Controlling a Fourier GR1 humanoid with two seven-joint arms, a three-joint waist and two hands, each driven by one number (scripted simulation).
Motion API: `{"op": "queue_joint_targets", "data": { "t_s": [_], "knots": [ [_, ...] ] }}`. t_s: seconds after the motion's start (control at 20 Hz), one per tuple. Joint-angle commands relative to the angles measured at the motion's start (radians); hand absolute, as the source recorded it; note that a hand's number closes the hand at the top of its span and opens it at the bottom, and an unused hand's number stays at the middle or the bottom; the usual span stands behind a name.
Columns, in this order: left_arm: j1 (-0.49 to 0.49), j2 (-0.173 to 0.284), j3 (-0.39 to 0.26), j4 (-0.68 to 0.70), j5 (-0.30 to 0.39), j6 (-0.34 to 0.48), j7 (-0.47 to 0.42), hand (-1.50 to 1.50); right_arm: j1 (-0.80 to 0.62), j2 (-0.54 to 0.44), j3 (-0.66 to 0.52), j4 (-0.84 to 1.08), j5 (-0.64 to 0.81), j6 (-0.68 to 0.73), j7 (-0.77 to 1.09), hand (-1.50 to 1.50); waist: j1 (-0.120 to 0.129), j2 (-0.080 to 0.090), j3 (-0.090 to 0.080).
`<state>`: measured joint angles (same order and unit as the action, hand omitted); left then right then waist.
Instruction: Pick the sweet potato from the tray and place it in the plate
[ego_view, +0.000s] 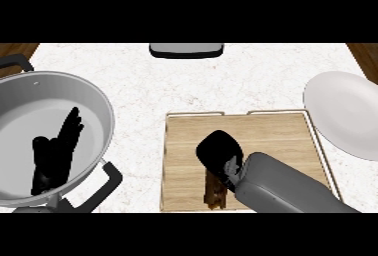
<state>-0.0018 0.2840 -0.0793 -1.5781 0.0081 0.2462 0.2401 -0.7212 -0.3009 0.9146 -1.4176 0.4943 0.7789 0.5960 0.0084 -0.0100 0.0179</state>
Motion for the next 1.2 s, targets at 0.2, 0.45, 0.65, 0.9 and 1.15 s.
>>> {"op": "queue_joint_targets", "data": {
  "t_s": [0.2, 0.45, 0.65, 0.9, 1.15],
  "knots": [
    [0.010, -0.078, -0.034, 0.072, 0.009, -0.024, -0.025, 0.00, -0.014, 0.013, 0.026, 0.028, 0.115, -0.049, -0.130, 1.50, -0.004, 0.012, -0.018],
    [0.039, -0.074, -0.020, 0.047, 0.014, -0.047, -0.017, 0.00, -0.037, -0.035, -0.008, -0.010, 0.215, -0.170, -0.172, 1.50, -0.004, 0.011, -0.018],
    [-0.002, -0.091, -0.010, 0.075, -0.017, -0.012, -0.018, 0.00, 0.010, -0.094, -0.130, -0.019, 0.273, -0.406, -0.148, 1.50, -0.036, 0.016, -0.016],
    [0.070, -0.063, 0.038, -0.001, 0.023, -0.028, 0.004, 0.00, 0.155, -0.185, -0.453, -0.005, 0.163, -0.688, -0.153, 1.50, -0.082, 0.016, -0.011],
    [0.039, -0.082, 0.021, 0.031, -0.009, -0.018, -0.002, 0.00, 0.249, -0.246, -0.614, -0.049, 0.115, -0.870, -0.276, 1.50, -0.063, 0.012, -0.016]
  ]
}}
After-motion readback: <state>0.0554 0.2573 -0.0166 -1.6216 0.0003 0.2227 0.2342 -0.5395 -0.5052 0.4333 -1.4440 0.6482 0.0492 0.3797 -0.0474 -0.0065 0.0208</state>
